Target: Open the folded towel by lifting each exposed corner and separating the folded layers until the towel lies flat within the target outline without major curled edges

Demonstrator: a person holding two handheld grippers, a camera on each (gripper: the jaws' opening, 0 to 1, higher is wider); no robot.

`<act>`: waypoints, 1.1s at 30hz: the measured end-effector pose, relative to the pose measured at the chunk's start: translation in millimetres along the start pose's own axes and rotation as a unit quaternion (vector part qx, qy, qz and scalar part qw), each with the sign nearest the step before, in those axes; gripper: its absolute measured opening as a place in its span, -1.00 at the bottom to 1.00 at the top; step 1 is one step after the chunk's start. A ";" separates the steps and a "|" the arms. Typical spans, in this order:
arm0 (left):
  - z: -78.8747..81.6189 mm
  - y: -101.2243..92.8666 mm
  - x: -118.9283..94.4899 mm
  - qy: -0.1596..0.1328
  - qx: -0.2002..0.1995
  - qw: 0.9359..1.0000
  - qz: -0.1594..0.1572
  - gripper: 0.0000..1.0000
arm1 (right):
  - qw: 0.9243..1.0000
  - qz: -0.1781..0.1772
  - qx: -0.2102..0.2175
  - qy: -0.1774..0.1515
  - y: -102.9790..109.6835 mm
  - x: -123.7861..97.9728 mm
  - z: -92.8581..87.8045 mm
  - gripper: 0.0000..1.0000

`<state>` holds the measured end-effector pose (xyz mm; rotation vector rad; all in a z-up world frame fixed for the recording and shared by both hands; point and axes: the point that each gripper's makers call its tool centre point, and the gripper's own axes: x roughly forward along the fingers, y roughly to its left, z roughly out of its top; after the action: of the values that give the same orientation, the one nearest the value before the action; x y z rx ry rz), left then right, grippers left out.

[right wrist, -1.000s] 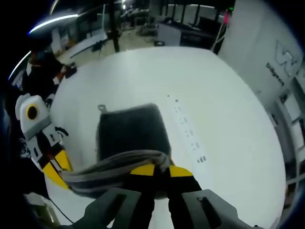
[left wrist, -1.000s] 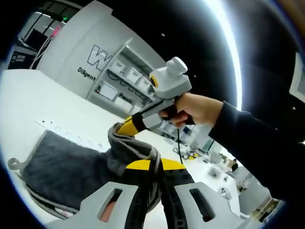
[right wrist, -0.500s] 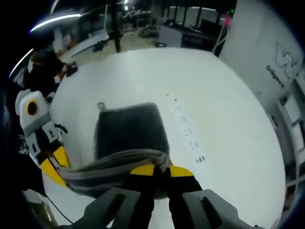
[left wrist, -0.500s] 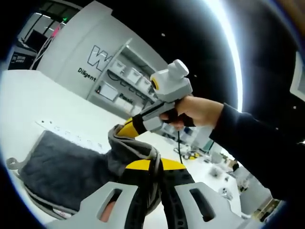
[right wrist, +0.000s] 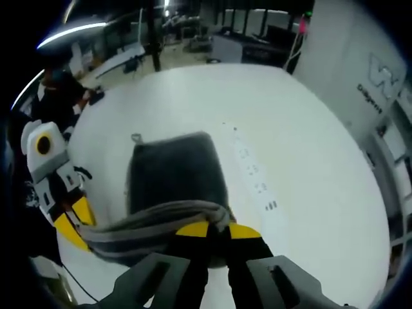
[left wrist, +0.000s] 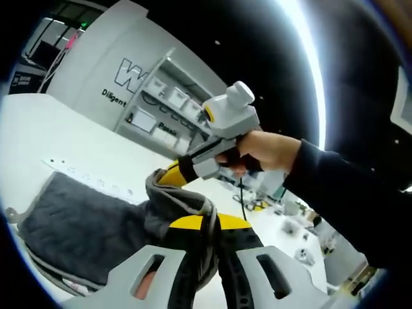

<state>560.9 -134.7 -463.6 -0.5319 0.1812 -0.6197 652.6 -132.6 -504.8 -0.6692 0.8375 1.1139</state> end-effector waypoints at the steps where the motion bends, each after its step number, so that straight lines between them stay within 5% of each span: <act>1: -1.1 -0.2 0.3 0.001 0.001 1.000 0.000 -0.91 | 1.000 0.000 0.001 -0.001 -0.1 0.0 -2.5 -0.92; 9: -12.3 -5.8 3.2 0.015 0.009 1.000 -0.003 -0.91 | 1.000 0.000 0.014 -0.006 7.9 1.4 -14.6 -0.92; 33: -29.0 -15.0 19.0 0.028 0.021 0.999 -0.004 -0.90 | 1.000 -0.004 0.020 -0.015 -23.7 2.0 -29.4 -0.89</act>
<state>559.5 -168.4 -480.5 -0.4747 0.2182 -0.6443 668.5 -162.9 -520.8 -0.6213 0.8277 1.0951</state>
